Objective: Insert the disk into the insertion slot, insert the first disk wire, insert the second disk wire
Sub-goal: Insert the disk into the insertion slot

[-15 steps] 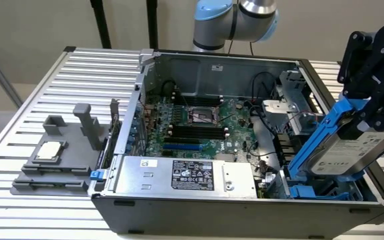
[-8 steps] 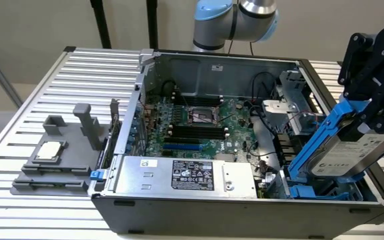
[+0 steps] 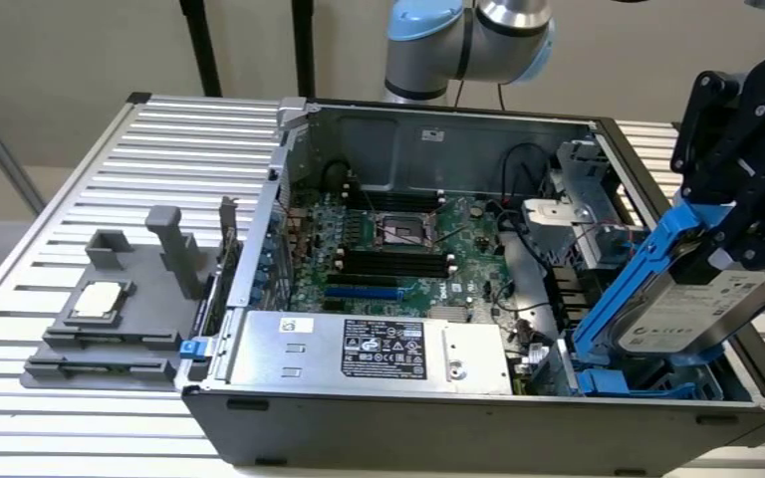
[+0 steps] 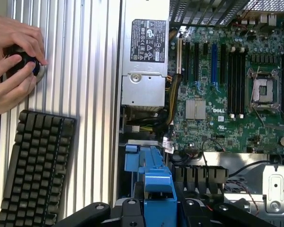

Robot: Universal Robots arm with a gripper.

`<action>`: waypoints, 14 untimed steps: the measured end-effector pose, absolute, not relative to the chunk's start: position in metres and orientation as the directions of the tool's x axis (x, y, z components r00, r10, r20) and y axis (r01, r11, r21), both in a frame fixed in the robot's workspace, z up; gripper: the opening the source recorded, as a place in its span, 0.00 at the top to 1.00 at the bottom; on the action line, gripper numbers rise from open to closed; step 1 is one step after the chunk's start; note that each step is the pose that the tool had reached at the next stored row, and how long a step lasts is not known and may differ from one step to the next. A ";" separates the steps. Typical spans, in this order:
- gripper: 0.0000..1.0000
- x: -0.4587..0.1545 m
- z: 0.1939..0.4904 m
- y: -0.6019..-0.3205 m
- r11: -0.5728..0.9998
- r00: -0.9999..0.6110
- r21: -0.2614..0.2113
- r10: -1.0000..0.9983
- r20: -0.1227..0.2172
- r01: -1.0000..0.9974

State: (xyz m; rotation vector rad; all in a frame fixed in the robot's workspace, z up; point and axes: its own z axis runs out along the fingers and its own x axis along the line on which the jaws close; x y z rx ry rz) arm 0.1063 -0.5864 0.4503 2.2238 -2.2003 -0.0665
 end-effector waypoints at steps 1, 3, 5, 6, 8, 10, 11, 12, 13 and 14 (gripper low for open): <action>0.68 0.106 0.450 -0.586 -0.011 0.010 0.039 -1.000 -0.022 -0.999; 0.68 0.106 0.449 -0.586 -0.011 0.010 0.039 -1.000 -0.024 -0.999; 0.68 0.106 0.448 -0.586 -0.011 0.010 0.039 -1.000 -0.026 -0.999; 0.68 0.106 0.448 -0.586 -0.011 0.010 0.039 -1.000 -0.028 -0.999; 0.68 0.106 0.447 -0.586 -0.011 0.010 0.039 -0.999 -0.033 -0.999; 0.68 0.107 0.446 -0.586 -0.011 0.010 0.039 -0.999 -0.037 -0.999; 0.68 0.107 0.446 -0.587 -0.011 0.010 0.039 -0.999 -0.038 -0.999; 0.68 0.107 0.446 -0.587 -0.011 0.010 0.039 -0.999 -0.039 -0.999; 0.68 0.107 0.445 -0.587 -0.011 0.010 0.039 -0.999 -0.040 -0.999; 0.68 0.107 0.445 -0.587 -0.011 0.010 0.039 -0.999 -0.040 -0.999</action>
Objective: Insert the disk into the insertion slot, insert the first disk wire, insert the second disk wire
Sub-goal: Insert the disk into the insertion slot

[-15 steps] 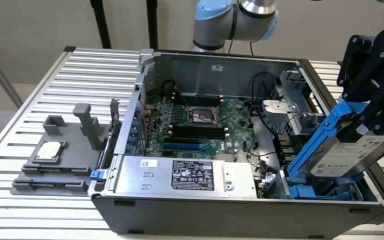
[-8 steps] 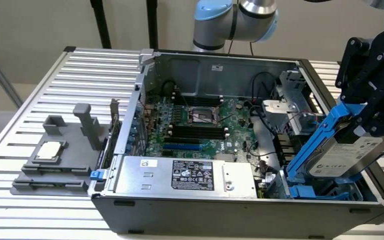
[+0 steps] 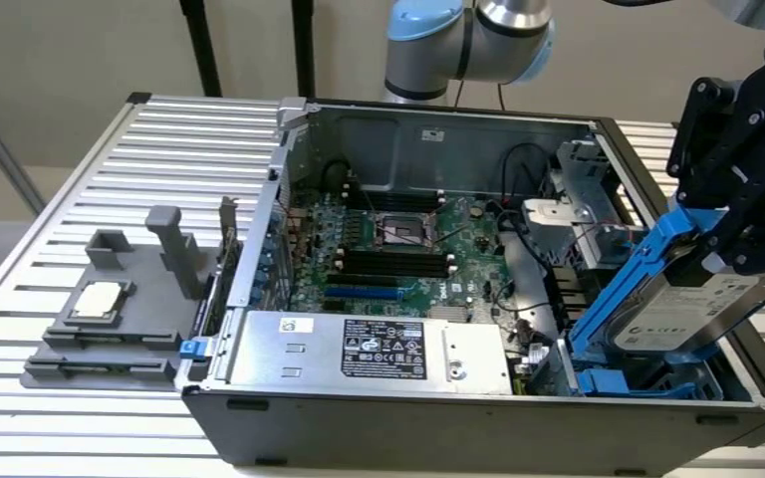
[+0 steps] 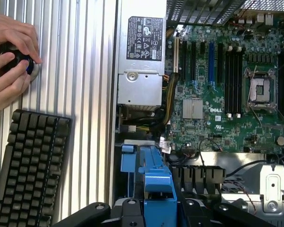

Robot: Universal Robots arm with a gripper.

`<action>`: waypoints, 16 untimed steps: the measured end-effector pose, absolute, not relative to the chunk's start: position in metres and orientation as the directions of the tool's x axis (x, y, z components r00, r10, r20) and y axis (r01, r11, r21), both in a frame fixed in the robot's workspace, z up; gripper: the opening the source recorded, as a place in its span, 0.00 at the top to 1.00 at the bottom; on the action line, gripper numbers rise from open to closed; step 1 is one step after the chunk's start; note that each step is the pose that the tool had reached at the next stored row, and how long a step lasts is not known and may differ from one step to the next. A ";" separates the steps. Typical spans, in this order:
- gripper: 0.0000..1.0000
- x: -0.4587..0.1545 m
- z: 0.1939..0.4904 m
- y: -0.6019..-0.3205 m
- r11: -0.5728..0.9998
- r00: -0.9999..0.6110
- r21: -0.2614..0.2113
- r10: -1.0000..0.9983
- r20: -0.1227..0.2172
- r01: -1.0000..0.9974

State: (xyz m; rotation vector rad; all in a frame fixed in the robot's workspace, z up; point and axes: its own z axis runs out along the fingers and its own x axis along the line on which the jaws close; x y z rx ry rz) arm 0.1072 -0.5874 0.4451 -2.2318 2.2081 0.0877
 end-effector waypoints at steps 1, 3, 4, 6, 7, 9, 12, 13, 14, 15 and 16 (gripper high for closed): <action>0.68 0.107 0.445 -0.588 -0.011 0.010 0.039 -0.999 -0.040 -0.999; 0.68 0.107 0.445 -0.589 -0.012 0.010 0.039 -0.999 -0.040 -0.999; 0.68 0.107 0.444 -0.589 -0.012 0.010 0.039 -0.999 -0.040 -0.999; 0.68 0.107 0.444 -0.589 -0.011 0.010 0.039 -0.999 -0.040 -0.999; 0.68 0.107 0.443 -0.589 -0.012 0.010 0.039 -0.999 -0.041 -0.999; 0.68 0.107 0.443 -0.589 -0.012 0.010 0.039 -0.999 -0.042 -0.999; 0.68 0.107 0.442 -0.590 -0.012 0.010 0.039 -0.999 -0.042 -0.999; 0.68 0.107 0.441 -0.590 -0.012 0.010 0.039 -0.999 -0.042 -0.999; 0.68 0.107 0.441 -0.590 -0.012 0.010 0.039 -0.999 -0.042 -0.999; 0.68 0.107 0.441 -0.590 -0.012 0.010 0.039 -0.999 -0.042 -0.999; 0.68 0.107 0.440 -0.590 -0.012 0.010 0.039 -0.999 -0.042 -0.999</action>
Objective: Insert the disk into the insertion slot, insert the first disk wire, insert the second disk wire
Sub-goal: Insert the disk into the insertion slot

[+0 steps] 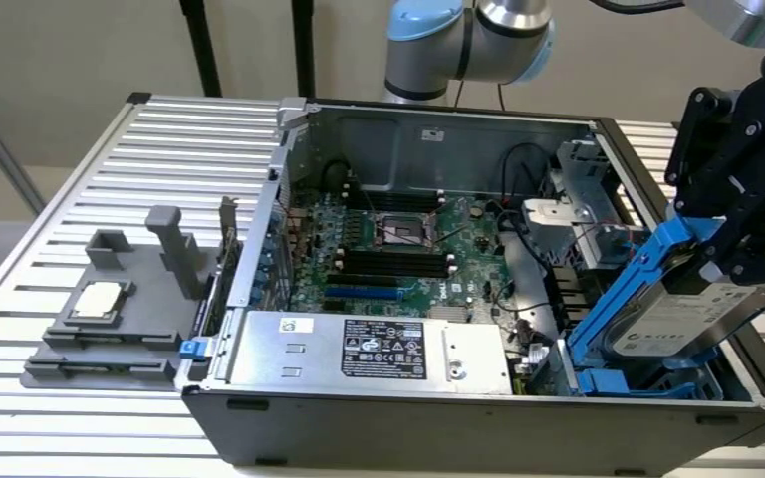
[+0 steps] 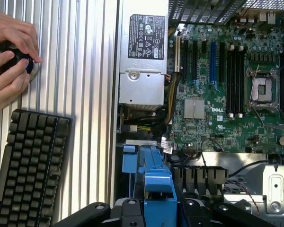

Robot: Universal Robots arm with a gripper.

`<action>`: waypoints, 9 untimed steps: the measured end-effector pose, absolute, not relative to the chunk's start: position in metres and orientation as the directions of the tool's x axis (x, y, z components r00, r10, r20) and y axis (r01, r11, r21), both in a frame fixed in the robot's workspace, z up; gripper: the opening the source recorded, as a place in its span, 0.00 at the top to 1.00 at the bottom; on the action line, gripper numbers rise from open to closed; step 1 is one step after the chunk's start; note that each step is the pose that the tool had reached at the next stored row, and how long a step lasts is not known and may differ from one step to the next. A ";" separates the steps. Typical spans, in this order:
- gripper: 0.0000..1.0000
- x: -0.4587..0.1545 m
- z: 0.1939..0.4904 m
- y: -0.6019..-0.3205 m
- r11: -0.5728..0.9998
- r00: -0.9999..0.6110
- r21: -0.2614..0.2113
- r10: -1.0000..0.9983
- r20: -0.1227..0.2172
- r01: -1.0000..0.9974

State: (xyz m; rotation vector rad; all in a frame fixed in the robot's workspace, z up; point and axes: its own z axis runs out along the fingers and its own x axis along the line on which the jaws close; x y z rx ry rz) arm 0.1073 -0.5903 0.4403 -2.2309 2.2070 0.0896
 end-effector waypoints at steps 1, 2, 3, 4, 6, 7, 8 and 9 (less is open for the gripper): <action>0.68 0.107 0.440 -0.590 -0.012 0.010 0.039 -0.999 -0.042 -0.999; 0.68 0.107 0.440 -0.590 -0.012 0.010 0.039 -0.999 -0.042 -0.999; 0.68 0.107 0.439 -0.590 -0.012 0.010 0.039 -0.999 -0.042 -0.999; 0.68 0.107 0.439 -0.590 -0.012 0.010 0.039 -0.999 -0.042 -0.999; 0.68 0.107 0.438 -0.591 -0.012 0.010 0.039 -0.999 -0.042 -0.999; 0.68 0.107 0.438 -0.591 -0.012 0.010 0.039 -0.999 -0.042 -0.999; 0.68 0.107 0.437 -0.591 -0.012 0.010 0.039 -0.999 -0.042 -0.999; 0.68 0.107 0.437 -0.591 -0.012 0.010 0.039 -0.999 -0.042 -0.999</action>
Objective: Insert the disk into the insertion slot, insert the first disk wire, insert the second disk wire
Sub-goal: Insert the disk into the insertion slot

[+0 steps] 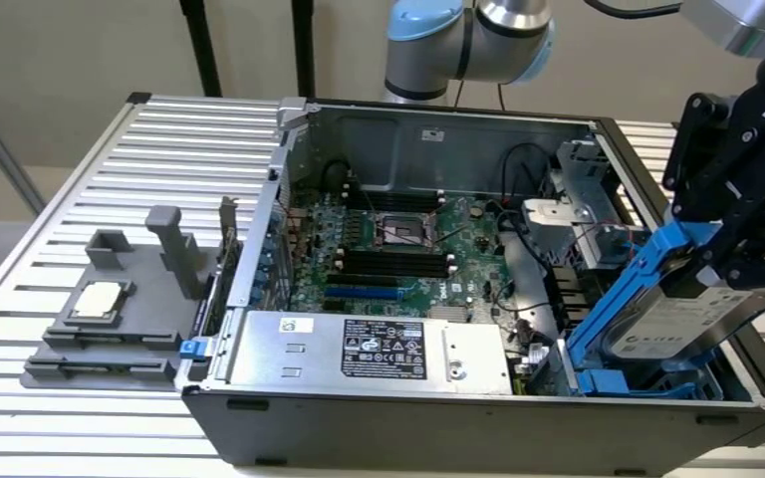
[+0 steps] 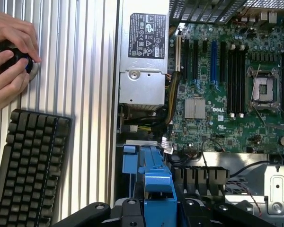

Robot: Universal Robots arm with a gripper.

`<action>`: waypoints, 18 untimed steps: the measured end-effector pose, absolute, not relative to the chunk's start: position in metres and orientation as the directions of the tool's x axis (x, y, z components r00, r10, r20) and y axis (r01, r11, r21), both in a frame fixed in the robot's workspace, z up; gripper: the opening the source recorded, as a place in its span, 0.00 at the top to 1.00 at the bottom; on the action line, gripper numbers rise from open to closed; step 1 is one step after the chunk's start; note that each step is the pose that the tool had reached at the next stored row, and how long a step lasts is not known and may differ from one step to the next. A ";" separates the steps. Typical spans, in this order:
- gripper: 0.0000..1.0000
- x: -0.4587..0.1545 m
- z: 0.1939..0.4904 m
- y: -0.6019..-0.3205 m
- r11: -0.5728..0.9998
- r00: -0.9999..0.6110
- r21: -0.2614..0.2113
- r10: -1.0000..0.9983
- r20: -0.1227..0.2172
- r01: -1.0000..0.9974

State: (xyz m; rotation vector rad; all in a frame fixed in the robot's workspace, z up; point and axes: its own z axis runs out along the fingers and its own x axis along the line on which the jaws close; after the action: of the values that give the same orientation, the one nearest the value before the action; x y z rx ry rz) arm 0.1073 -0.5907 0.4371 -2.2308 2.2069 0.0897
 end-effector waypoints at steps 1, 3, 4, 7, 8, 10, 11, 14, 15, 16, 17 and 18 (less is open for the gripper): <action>0.68 0.107 0.437 -0.591 -0.012 0.010 0.039 -0.999 -0.042 -0.999; 0.68 0.107 0.436 -0.591 -0.012 0.010 0.039 -0.999 -0.042 -0.999; 0.68 0.107 0.436 -0.591 -0.012 0.010 0.039 -0.999 -0.042 -0.999; 0.68 0.107 0.435 -0.591 -0.012 0.010 0.039 -0.999 -0.042 -0.999; 0.68 0.107 0.434 -0.591 -0.012 0.010 0.039 -0.999 -0.042 -0.999; 0.68 0.107 0.434 -0.591 -0.012 0.010 0.039 -0.999 -0.042 -0.999; 0.68 0.107 0.434 -0.591 -0.012 0.010 0.039 -0.999 -0.042 -0.999; 0.68 0.107 0.433 -0.591 -0.012 0.010 0.039 -0.999 -0.042 -0.999; 0.68 0.107 0.433 -0.591 -0.012 0.010 0.039 -0.999 -0.042 -0.999; 0.68 0.107 0.433 -0.590 -0.012 0.010 0.039 -0.999 -0.043 -0.999; 0.68 0.107 0.433 -0.590 -0.012 0.010 0.039 -0.999 -0.042 -0.999; 0.68 0.107 0.433 -0.589 -0.012 0.010 0.039 -0.999 -0.042 -0.999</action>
State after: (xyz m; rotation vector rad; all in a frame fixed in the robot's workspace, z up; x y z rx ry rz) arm 0.1073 -0.5894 0.4327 -2.2309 2.2067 0.0898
